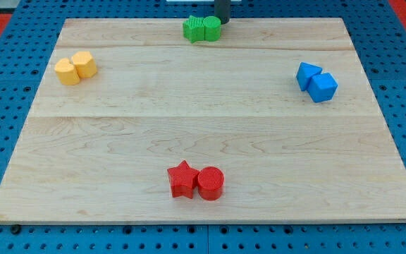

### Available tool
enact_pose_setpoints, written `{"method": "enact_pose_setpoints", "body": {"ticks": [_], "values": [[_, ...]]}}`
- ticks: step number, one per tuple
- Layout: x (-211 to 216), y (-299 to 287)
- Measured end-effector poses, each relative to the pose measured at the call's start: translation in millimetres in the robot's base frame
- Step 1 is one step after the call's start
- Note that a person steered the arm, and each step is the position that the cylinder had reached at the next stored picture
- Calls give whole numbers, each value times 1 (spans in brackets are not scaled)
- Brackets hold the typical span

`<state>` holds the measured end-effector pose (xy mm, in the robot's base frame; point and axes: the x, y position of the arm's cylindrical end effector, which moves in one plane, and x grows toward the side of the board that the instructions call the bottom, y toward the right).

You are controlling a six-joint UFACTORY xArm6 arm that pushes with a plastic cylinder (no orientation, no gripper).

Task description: Push red star and red circle towards center of the board

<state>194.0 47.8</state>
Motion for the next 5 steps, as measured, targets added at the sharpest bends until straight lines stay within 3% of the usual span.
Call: {"method": "enact_pose_setpoints", "body": {"ticks": [3,4,5], "values": [[100,178],[130,199],[131,202]]}}
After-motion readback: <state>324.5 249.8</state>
